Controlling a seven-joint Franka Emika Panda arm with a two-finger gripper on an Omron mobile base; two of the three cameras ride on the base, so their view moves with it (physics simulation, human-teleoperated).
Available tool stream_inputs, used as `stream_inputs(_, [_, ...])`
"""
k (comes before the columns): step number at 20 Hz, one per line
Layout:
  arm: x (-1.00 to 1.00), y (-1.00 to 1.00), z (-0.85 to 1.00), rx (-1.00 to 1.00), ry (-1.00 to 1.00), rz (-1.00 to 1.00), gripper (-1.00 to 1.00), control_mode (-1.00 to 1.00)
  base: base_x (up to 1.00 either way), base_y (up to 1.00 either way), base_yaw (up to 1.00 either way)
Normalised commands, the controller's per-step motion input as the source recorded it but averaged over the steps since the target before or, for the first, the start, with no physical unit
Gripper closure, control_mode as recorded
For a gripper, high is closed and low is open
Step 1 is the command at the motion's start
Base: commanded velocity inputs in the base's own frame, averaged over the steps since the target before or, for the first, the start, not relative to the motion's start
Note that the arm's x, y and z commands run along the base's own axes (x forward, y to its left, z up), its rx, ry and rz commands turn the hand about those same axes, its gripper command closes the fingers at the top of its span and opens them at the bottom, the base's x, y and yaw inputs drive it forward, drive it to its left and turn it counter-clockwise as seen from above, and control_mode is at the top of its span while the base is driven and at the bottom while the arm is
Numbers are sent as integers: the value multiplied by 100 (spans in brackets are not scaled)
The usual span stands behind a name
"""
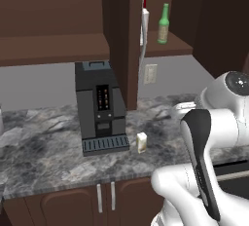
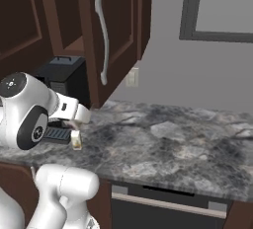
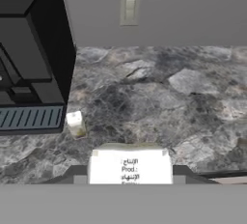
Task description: Sort all alcoholic drinks to one cabinet, and non-alcoholic drinks to the other.
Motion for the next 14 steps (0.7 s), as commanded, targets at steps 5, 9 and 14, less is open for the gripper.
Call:
stream_inputs(5, [0,0,0,0,0,0,100,100,-55,0,0])
stream_inputs(9, [0,0,0,0,0,0,100,100,-60,0,0])
stream_inputs(14, [0,0,0,0,0,0,100,100,-58,8,0])
